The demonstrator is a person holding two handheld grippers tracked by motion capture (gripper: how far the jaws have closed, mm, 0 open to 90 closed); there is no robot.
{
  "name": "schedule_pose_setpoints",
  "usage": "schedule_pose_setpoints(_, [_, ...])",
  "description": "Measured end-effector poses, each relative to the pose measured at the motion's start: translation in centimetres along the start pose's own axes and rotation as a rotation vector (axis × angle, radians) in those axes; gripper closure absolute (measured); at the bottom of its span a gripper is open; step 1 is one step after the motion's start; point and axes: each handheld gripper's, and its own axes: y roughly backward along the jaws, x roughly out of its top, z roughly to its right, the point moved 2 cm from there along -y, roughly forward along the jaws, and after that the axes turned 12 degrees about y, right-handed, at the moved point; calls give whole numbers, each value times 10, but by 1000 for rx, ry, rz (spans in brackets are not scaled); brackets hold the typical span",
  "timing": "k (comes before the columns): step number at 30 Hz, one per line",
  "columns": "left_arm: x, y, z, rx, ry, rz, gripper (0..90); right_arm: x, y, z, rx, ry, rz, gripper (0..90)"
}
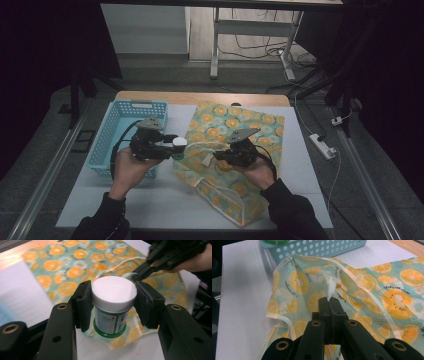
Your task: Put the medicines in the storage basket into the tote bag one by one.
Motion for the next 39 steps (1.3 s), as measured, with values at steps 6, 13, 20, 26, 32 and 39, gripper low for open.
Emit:
schedule_pose_setpoints(6, [2,-22,15,-42,-34,-32,500,1,3,1,-11,10,16,900])
schedule_pose_setpoints(13, [-2,-52,18,-46,-54,-80,500,4,10,3,-24,0,52,900])
schedule_pose_setpoints(20, [-5,-76,18,-21,-77,-104,499,6,13,4,-27,-4,71,900])
schedule_pose_setpoints(26, [-6,-96,13,39,-77,-120,499,9,14,2,-32,-5,81,900])
schedule_pose_setpoints(32, [-3,-113,2,81,-70,-117,499,10,14,2,-39,-12,87,900])
schedule_pose_setpoints(39, [1,-126,-10,127,-51,-77,498,9,10,1,-36,-19,73,900])
